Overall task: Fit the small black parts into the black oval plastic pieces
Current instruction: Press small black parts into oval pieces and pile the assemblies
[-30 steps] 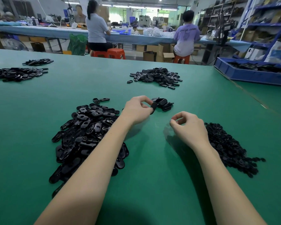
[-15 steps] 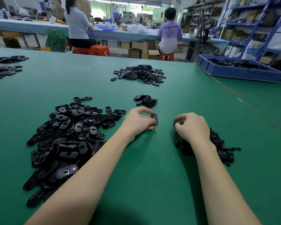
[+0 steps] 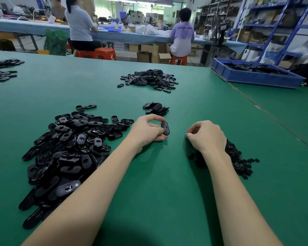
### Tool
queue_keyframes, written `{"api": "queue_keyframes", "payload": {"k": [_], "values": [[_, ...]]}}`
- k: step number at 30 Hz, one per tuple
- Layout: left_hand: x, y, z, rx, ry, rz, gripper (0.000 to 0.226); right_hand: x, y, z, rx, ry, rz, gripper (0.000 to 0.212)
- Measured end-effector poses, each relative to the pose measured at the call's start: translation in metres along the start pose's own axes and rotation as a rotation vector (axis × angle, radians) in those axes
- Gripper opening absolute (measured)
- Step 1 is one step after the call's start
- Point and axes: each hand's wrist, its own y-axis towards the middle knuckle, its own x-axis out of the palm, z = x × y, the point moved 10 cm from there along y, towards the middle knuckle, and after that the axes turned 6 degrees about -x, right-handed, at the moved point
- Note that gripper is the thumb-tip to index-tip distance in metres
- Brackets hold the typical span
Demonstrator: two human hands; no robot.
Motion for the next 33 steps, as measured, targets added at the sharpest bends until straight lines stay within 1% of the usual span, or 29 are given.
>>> {"api": "queue_keyframes", "payload": {"k": [2,5,7,9,13,16,19,26,33], "values": [[0.0,0.0,-0.001,-0.006,-0.015,-0.003,0.03,0.0,0.001,-0.005,-0.043,0.104,0.012,0.003],[0.0,-0.001,0.002,0.008,-0.004,-0.004,0.027,0.0,0.001,-0.023,-0.148,0.437,0.006,0.006],[-0.002,-0.002,0.006,0.033,0.047,0.009,0.024,0.003,-0.001,-0.034,-0.176,0.596,-0.029,0.006],[-0.003,-0.002,0.008,0.045,0.047,0.004,0.023,0.007,-0.002,-0.039,-0.177,0.675,-0.068,0.007],[0.001,-0.002,0.012,0.062,-0.071,-0.055,0.023,0.014,-0.006,-0.041,-0.152,0.796,-0.14,0.004],[0.002,-0.002,0.012,0.05,-0.116,-0.075,0.018,0.012,-0.006,-0.04,-0.138,0.847,-0.13,0.005],[0.004,-0.002,0.013,0.044,-0.141,-0.084,0.014,0.011,-0.005,-0.034,-0.084,0.88,-0.123,0.007],[0.004,-0.002,0.013,0.035,-0.229,-0.106,0.018,0.017,-0.008,-0.025,0.049,0.921,-0.168,0.012],[0.008,-0.004,0.016,0.081,-0.172,-0.131,0.023,0.022,-0.007,-0.023,0.086,0.909,-0.169,0.008]]}}
